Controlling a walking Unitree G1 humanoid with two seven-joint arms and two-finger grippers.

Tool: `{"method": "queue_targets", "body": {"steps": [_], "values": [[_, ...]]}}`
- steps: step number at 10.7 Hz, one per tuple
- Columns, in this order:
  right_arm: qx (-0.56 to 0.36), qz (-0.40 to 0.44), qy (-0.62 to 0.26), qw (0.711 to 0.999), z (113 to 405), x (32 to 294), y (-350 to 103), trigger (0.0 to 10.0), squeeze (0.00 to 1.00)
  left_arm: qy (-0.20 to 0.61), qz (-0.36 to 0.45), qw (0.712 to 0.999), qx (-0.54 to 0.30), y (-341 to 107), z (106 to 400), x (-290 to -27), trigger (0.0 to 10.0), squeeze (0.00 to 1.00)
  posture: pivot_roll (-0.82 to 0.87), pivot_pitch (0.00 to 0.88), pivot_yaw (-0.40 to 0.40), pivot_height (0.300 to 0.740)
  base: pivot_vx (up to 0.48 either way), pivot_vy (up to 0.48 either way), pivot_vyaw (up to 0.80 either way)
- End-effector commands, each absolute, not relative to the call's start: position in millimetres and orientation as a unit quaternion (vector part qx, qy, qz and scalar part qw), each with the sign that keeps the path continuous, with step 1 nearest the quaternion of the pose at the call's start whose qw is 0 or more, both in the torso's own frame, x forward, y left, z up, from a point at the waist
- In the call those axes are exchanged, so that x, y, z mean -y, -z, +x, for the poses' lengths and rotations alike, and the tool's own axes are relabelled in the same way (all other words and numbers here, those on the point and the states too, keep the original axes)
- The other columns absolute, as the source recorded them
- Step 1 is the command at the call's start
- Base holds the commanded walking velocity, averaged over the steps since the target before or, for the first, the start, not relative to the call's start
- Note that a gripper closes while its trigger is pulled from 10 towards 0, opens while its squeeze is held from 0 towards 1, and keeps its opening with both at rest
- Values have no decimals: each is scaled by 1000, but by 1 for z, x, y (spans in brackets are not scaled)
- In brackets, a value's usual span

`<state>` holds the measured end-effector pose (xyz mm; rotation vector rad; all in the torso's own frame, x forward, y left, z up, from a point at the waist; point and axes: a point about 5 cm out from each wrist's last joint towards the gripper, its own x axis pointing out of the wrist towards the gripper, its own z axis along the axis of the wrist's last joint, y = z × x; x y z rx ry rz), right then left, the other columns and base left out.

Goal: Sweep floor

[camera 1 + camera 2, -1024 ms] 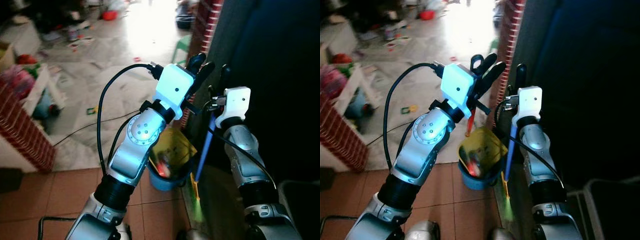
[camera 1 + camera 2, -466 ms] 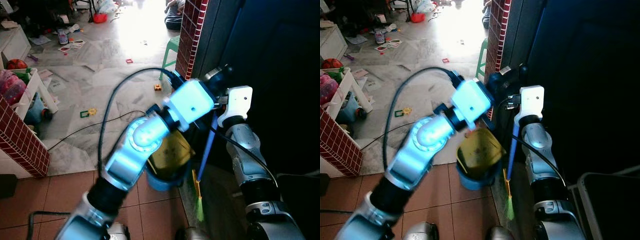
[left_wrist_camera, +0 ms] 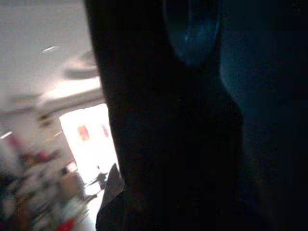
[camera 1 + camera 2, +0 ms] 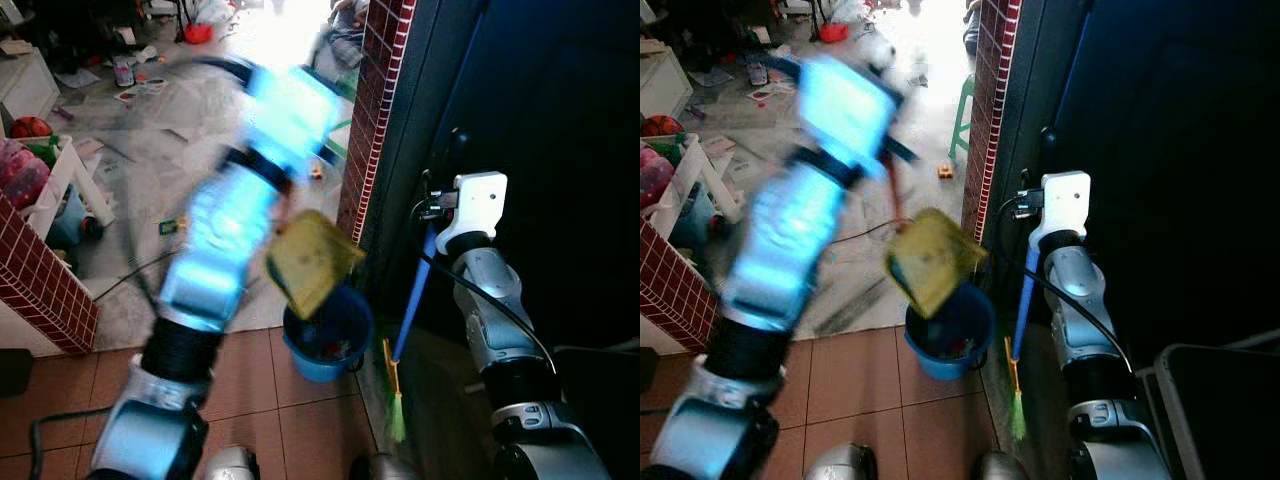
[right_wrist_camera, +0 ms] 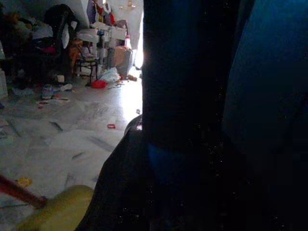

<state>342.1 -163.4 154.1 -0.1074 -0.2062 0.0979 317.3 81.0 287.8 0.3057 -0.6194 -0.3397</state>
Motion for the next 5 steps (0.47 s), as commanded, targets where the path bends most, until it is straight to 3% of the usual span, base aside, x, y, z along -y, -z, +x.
{"method": "queue_targets", "body": {"steps": [1,5], "values": [[135,-56,-47,988,346,163,-170,10000,0,117,146,915,357,-317,313,-92,10000,0,-21,0,-42,740,0,0,0],[126,-50,-54,989,345,159,-162,10000,0,-82,180,927,319,-311,320,-174,10000,0,1,0,-46,740,0,0,0]]}}
